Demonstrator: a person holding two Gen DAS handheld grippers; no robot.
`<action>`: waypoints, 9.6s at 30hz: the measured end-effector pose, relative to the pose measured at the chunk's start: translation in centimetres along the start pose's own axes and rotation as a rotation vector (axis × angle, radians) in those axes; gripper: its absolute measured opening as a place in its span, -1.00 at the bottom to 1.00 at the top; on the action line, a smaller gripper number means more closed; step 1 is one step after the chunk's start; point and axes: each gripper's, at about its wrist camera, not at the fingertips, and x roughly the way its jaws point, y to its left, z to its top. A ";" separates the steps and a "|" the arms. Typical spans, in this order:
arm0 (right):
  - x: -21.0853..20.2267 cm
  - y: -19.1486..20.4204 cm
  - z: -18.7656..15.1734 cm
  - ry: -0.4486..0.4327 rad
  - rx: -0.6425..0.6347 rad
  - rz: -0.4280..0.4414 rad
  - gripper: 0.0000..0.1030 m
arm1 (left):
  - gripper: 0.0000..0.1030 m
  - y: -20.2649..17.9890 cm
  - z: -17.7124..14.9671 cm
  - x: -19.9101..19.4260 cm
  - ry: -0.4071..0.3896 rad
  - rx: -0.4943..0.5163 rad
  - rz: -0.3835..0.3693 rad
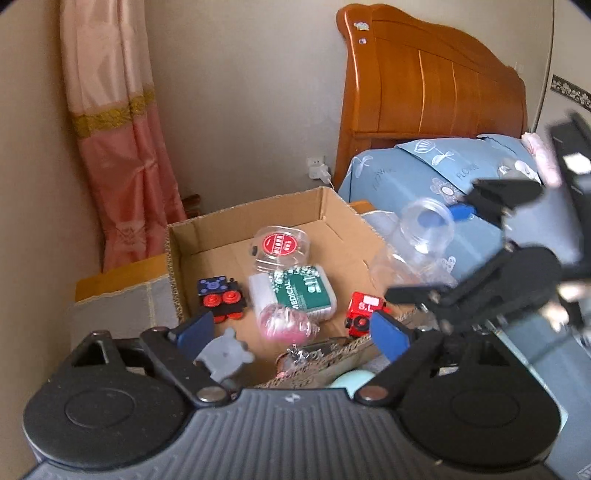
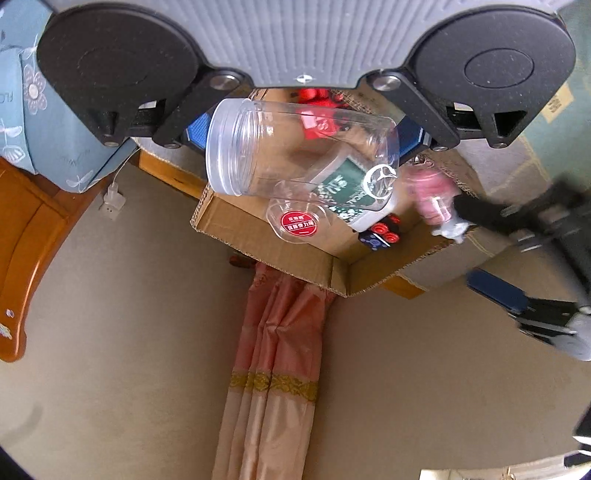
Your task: Organize rigid objects
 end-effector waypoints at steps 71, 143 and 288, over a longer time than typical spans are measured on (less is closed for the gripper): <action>-1.4 13.5 -11.8 0.107 0.287 -0.022 1.00 | 0.97 -1.9 -12.0 -1.5 0.039 -0.108 0.142; -0.1 6.8 -13.4 0.025 -0.025 0.156 1.00 | 0.48 -2.7 -11.2 6.4 0.139 -0.260 0.214; -10.1 9.2 -6.7 0.093 0.481 -0.282 1.00 | 0.98 -6.0 -7.4 -8.6 -0.027 -0.225 0.361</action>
